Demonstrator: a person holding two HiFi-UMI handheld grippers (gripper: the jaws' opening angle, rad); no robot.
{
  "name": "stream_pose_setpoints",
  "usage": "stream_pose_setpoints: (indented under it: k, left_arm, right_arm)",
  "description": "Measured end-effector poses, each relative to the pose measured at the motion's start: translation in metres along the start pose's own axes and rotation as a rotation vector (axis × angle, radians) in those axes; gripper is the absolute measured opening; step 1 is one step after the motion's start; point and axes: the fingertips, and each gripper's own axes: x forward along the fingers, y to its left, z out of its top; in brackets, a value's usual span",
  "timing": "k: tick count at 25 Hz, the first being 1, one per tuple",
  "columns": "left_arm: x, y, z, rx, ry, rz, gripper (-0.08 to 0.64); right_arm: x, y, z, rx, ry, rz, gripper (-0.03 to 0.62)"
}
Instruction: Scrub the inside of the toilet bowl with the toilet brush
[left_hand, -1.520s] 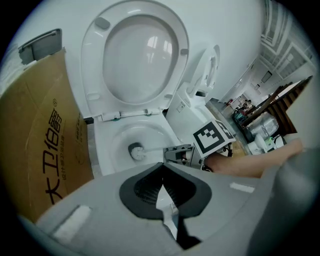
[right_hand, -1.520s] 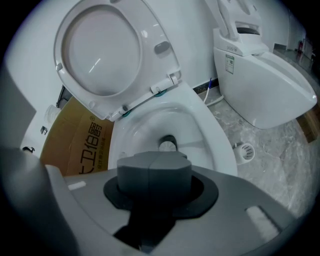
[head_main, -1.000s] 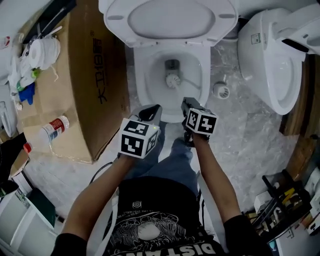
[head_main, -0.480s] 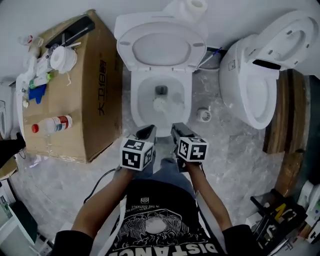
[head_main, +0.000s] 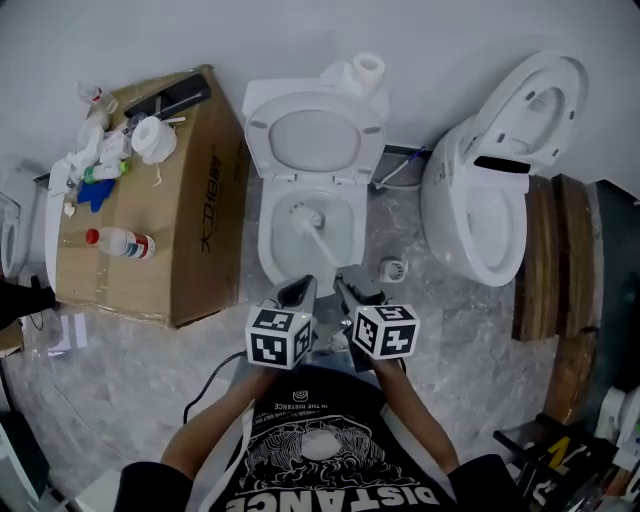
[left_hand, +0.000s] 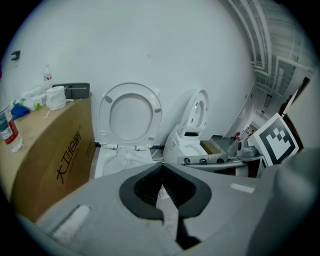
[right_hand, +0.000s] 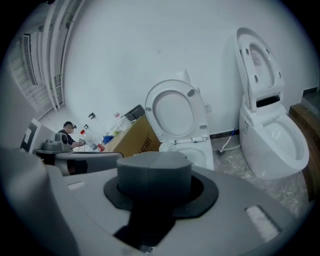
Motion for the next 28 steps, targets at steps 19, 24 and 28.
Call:
stream_pose_setpoints:
  k: [19,24,28]
  left_arm:
    - [-0.031,-0.039,-0.007,0.055,-0.096,0.041,-0.003]
    - [-0.031,-0.039,-0.009,0.063,-0.085,0.041,-0.003]
    - [-0.031,-0.041,-0.011,0.068,-0.080,0.037,-0.003]
  right_arm:
    - [-0.052,0.021,0.006,-0.069,-0.086,0.059,0.150]
    - [-0.052,0.021,0.005,-0.063,-0.087,0.057,0.150]
    - [-0.054,0.021,0.002,-0.060,-0.085,0.057,0.150]
